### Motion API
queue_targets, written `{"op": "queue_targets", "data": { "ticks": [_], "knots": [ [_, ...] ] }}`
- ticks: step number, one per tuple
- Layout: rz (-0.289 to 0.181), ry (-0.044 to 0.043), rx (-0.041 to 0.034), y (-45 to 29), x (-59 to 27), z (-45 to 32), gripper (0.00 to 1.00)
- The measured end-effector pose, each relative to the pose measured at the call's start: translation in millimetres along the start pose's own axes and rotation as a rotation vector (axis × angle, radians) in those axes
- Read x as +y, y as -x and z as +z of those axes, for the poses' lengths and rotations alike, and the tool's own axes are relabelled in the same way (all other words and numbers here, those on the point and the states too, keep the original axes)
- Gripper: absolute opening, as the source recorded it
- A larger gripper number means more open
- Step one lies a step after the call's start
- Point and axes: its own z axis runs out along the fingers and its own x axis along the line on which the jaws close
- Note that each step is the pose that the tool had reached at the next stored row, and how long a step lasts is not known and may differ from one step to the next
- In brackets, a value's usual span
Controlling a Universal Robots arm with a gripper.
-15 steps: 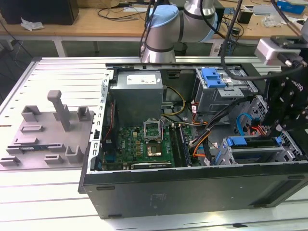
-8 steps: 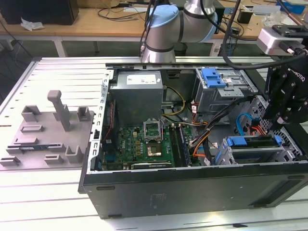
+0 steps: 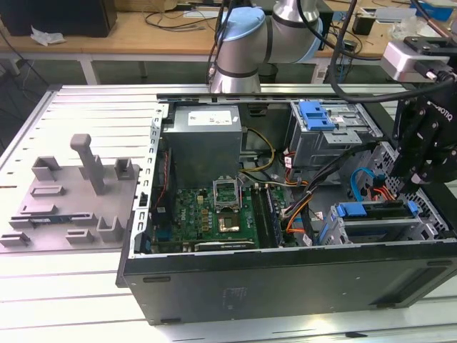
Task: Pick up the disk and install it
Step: 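Insert the first disk wire, then insert the second disk wire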
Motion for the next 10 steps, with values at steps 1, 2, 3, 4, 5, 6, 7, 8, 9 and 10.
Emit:
{"op": "queue_targets", "data": {
  "ticks": [1, 2, 3, 4, 5, 6, 7, 8, 9, 10],
  "knots": [
    [0.000, 0.0000, 0.0000, 0.0, 0.0, 0.0, 0.36],
    [0.000, -0.0001, 0.0000, 0.0, 0.0, 0.0, 0.36],
    [0.000, -0.0001, 0.0000, 0.0, 0.0, 0.0, 0.36],
    [0.000, -0.0001, 0.0000, 0.0, 0.0, 0.0, 0.36],
    [0.000, -0.0001, 0.0000, 0.0, 0.0, 0.0, 0.36],
    [0.000, -0.0001, 0.0000, 0.0, 0.0, 0.0, 0.36],
    [0.000, -0.0002, 0.0000, 0.0, 0.0, 0.0, 0.36],
    [0.000, -0.0002, 0.0000, 0.0, 0.0, 0.0, 0.36],
    [0.000, -0.0002, 0.0000, 0.0, 0.0, 0.0, 0.36],
    [0.000, -0.0002, 0.0000, 0.0, 0.0, 0.0, 0.36]
  ]
}}
